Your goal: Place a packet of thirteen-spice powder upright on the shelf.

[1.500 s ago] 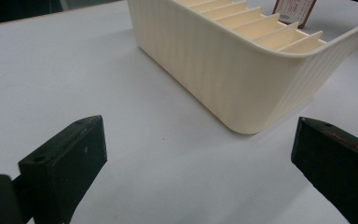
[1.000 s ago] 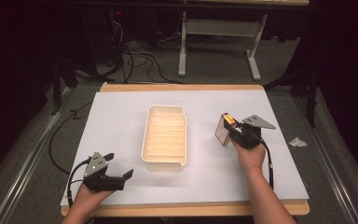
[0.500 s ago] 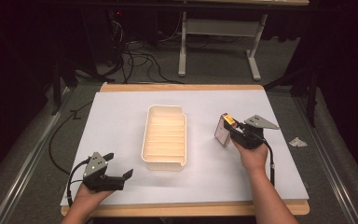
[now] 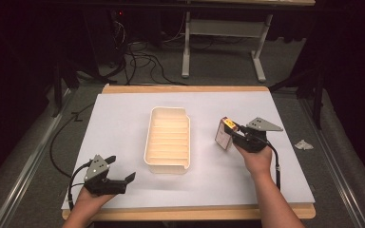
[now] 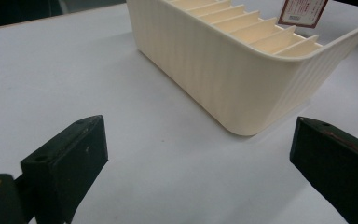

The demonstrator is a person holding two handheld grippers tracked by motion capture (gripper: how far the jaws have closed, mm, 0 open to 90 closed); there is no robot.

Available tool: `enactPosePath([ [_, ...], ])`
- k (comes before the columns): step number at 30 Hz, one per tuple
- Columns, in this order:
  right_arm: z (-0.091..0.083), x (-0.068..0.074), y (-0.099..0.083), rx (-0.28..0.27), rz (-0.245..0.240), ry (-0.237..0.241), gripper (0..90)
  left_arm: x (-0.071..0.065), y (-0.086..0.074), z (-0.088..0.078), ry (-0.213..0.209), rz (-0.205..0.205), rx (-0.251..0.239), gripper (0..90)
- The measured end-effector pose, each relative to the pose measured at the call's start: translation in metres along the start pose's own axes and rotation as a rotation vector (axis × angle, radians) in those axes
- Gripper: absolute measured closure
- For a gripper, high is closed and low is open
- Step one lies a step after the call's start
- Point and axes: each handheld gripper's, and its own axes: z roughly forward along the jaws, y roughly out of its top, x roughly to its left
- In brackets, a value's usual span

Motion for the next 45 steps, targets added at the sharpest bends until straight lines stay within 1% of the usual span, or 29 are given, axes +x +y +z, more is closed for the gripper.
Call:
enactPosePath([
  [2, -0.001, 0.001, 0.001, -0.002, -0.002, 0.012, 68.4, 0.000, 0.000, 0.000, -0.001, 0.001, 0.001, 4.5],
  [3, -0.001, 0.002, 0.002, -0.006, -0.006, 0.026, 68.3, 0.000, 0.000, 0.000, -0.001, 0.002, 0.002, 4.5],
  [6, -0.002, 0.003, 0.002, -0.011, -0.013, 0.040, 68.4, 0.000, 0.000, 0.000, 0.000, 0.002, -0.002, 4.5],
  [7, -0.002, 0.004, 0.003, -0.011, -0.028, 0.052, 68.3, 0.000, 0.000, 0.000, 0.000, 0.001, -0.004, 4.5],
  [12, -0.003, 0.006, 0.004, -0.016, -0.037, 0.081, 68.3, 0.000, 0.000, -0.001, -0.003, 0.001, -0.004, 4.5],
  [14, -0.003, 0.007, 0.005, -0.017, -0.049, 0.095, 68.3, 0.000, 0.001, 0.000, -0.002, -0.003, -0.008, 4.5],
  [15, -0.003, 0.007, 0.005, -0.020, -0.056, 0.102, 68.4, 0.000, 0.000, -0.001, -0.002, 0.002, -0.004, 4.5],
  [17, -0.004, 0.009, 0.006, -0.021, -0.055, 0.116, 68.3, 0.000, 0.000, -0.001, -0.004, 0.003, -0.003, 4.5],
  [19, -0.005, 0.009, 0.007, -0.025, -0.066, 0.130, 68.3, 0.000, 0.001, 0.000, -0.005, -0.007, -0.009, 4.6],
  [20, -0.005, 0.010, 0.008, -0.027, -0.068, 0.140, 68.3, 0.000, 0.001, 0.000, -0.004, -0.004, -0.008, 4.5],
  [22, -0.005, 0.012, 0.009, -0.028, -0.085, 0.157, 68.3, 0.000, 0.000, 0.000, -0.005, 0.005, 0.000, 4.5],
  [24, -0.005, 0.015, 0.009, -0.035, -0.091, 0.181, 68.4, 0.000, 0.000, 0.000, -0.009, 0.002, -0.003, 4.6],
  [25, -0.005, 0.015, 0.009, -0.035, -0.091, 0.181, 68.4, 0.000, 0.000, 0.000, -0.009, 0.002, -0.003, 4.6],
  [28, -0.005, 0.019, 0.011, -0.033, -0.108, 0.206, 68.4, 0.000, 0.001, 0.000, -0.010, -0.006, -0.007, 4.6],
  [30, -0.005, 0.022, 0.015, -0.043, -0.116, 0.236, 68.4, 0.000, 0.001, -0.002, -0.014, 0.000, -0.001, 4.6],
  [31, -0.005, 0.022, 0.015, -0.043, -0.116, 0.236, 68.4, 0.000, 0.001, -0.002, -0.014, 0.000, -0.001, 4.6],
  [33, -0.006, 0.024, 0.017, -0.047, -0.130, 0.250, 68.3, -0.001, 0.001, -0.002, -0.013, -0.004, -0.007, 4.5],
  [34, -0.005, 0.026, 0.020, -0.048, -0.146, 0.261, 68.4, -0.001, 0.001, -0.002, -0.013, -0.004, -0.008, 4.6],
  [35, -0.005, 0.027, 0.021, -0.048, -0.148, 0.272, 68.4, -0.001, 0.001, -0.003, -0.017, -0.002, -0.007, 4.6],
  [36, -0.005, 0.027, 0.021, -0.048, -0.148, 0.272, 68.4, -0.001, 0.001, -0.003, -0.017, -0.002, -0.007, 4.6],
  [38, -0.005, 0.027, 0.024, -0.053, -0.155, 0.299, 68.4, -0.001, 0.002, -0.003, -0.016, -0.001, -0.006, 4.6],
  [40, -0.003, 0.027, 0.026, -0.049, -0.172, 0.313, 68.4, -0.001, 0.002, -0.003, -0.015, -0.007, -0.009, 4.6],
  [41, -0.002, 0.027, 0.029, -0.044, -0.189, 0.328, 68.4, -0.001, 0.001, -0.003, -0.015, -0.006, -0.008, 4.6],
  [42, -0.002, 0.027, 0.029, -0.044, -0.189, 0.328, 68.4, -0.001, 0.001, -0.003, -0.017, -0.006, -0.007, 4.6],
  [45, -0.001, 0.028, 0.037, -0.048, -0.216, 0.360, 68.3, 0.000, 0.002, -0.003, -0.017, -0.007, -0.007, 4.5],
])
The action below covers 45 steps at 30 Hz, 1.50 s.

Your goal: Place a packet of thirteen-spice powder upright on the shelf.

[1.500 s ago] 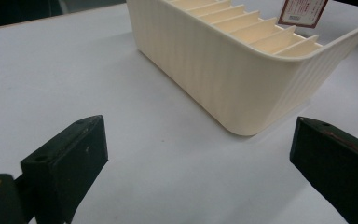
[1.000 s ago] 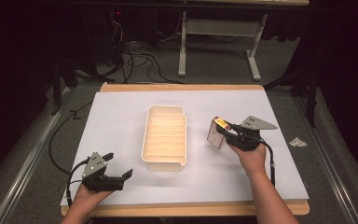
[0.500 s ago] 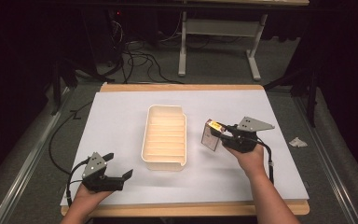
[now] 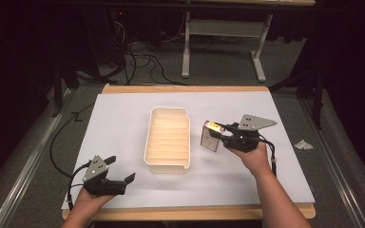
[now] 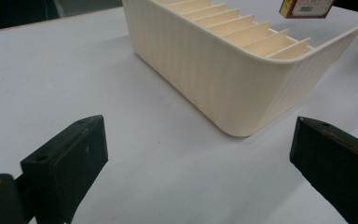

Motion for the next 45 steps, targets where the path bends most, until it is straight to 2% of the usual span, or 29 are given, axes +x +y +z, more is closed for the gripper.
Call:
enactPosePath([
  [1, 0.001, -0.002, 0.005, -0.006, -0.010, 0.037, 68.3, 0.000, 0.000, 0.000, 0.000, -0.001, 0.000, 4.6],
  [2, 0.001, -0.002, 0.005, -0.006, -0.010, 0.037, 68.3, 0.000, 0.000, 0.000, 0.000, -0.001, 0.000, 4.6],
  [4, 0.005, -0.002, 0.011, -0.010, -0.031, 0.088, 68.4, -0.001, -0.001, 0.000, -0.002, 0.002, 0.005, 4.6],
  [5, 0.005, -0.002, 0.011, -0.010, -0.031, 0.088, 68.4, -0.001, -0.001, 0.000, -0.004, 0.002, 0.005, 4.6],
  [11, 0.018, 0.000, 0.015, -0.007, -0.070, 0.174, 68.3, 0.000, 0.000, -0.001, -0.004, 0.004, 0.003, 4.6],
  [13, 0.020, -0.001, 0.015, -0.009, -0.070, 0.187, 68.3, -0.001, 0.001, -0.001, -0.002, -0.001, -0.002, 4.6],
  [14, 0.023, -0.002, 0.014, -0.008, -0.072, 0.217, 68.3, -0.001, 0.001, -0.001, -0.003, -0.001, -0.001, 4.6],
  [16, 0.025, -0.003, 0.014, -0.009, -0.073, 0.229, 68.3, 0.000, 0.000, -0.002, -0.006, 0.008, 0.005, 4.6],
  [19, 0.030, -0.004, 0.013, -0.013, -0.085, 0.266, 68.3, 0.000, 0.001, -0.002, -0.008, 0.000, 0.002, 4.6],
  [25, 0.035, -0.003, 0.013, -0.011, -0.105, 0.288, 68.3, 0.000, 0.001, -0.003, -0.011, 0.004, 0.006, 4.6],
  [45, 0.046, 0.001, 0.017, -0.006, -0.123, 0.313, 68.3, -0.001, 0.001, -0.003, -0.015, 0.000, 0.008, 4.7],
])
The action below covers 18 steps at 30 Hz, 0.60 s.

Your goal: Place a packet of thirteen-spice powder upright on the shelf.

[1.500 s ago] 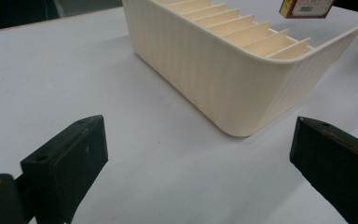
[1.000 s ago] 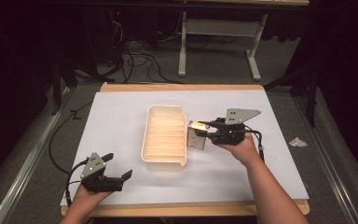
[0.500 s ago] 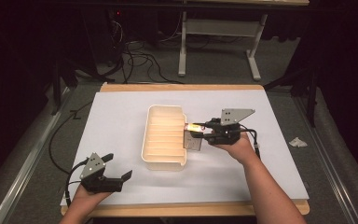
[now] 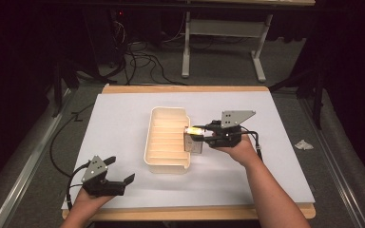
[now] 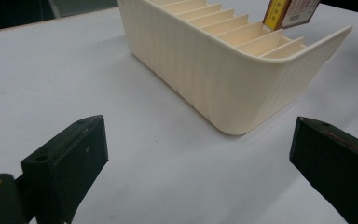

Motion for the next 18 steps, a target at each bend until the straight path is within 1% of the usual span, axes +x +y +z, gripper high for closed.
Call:
enactPosePath([
  [1, 0.000, 0.000, 0.000, 0.000, 0.000, 0.000, 68.3, 0.000, 0.000, 0.000, 0.000, 0.000, 0.002, 4.7],
  [2, 0.001, 0.000, 0.000, -0.003, -0.004, 0.000, 68.3, 0.000, -0.001, 0.000, 0.000, 0.009, 0.009, 4.7],
  [3, 0.003, 0.000, 0.001, -0.013, -0.003, 0.004, 68.3, 0.000, -0.001, 0.000, -0.002, 0.006, 0.010, 4.7],
  [4, 0.003, 0.000, 0.001, -0.013, -0.003, 0.004, 68.3, 0.000, -0.001, 0.000, -0.005, 0.009, 0.011, 4.7],
  [6, 0.006, 0.000, 0.002, -0.011, -0.009, 0.003, 68.3, 0.000, 0.000, 0.000, -0.001, 0.003, 0.005, 4.8],
  [9, 0.008, 0.000, 0.002, -0.008, -0.004, 0.006, 68.3, 0.000, -0.002, 0.000, -0.003, 0.008, 0.012, 4.9],
  [11, 0.011, -0.001, 0.002, -0.016, -0.007, 0.011, 68.3, 0.000, -0.001, -0.001, -0.003, 0.008, 0.010, 4.9],
  [12, 0.012, -0.001, 0.002, -0.012, -0.004, 0.011, 68.3, 0.000, 0.000, 0.000, -0.001, 0.002, 0.006, 5.1],
  [14, 0.015, -0.002, 0.003, -0.007, -0.009, 0.016, 68.3, 0.000, -0.001, -0.001, -0.001, 0.003, 0.007, 5.2],
  [15, 0.016, -0.002, 0.003, -0.014, -0.006, 0.017, 68.3, 0.000, -0.001, -0.001, -0.001, 0.010, 0.014, 5.2],
  [18, 0.023, -0.002, 0.005, -0.010, -0.007, 0.021, 68.2, 0.000, 0.000, 0.000, -0.002, 0.003, 0.009, 5.2],
])
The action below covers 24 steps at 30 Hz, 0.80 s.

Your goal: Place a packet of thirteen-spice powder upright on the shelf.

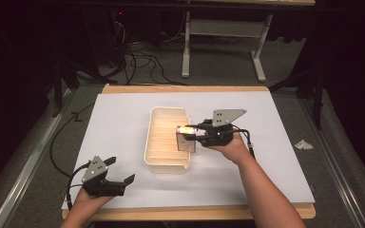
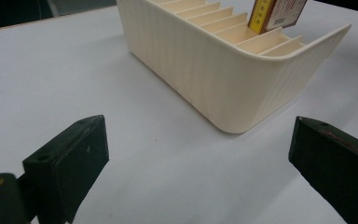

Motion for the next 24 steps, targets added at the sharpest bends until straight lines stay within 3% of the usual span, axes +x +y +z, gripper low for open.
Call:
enactPosePath([
  [14, 0.021, 0.002, 0.007, 0.009, -0.031, 0.010, 68.1, 0.000, 0.000, 0.000, 0.000, -0.006, -0.004, 5.3],
  [24, 0.034, 0.003, 0.008, 0.003, -0.023, 0.016, 68.1, 0.000, -0.001, 0.000, -0.005, 0.003, 0.008, 5.4],
])
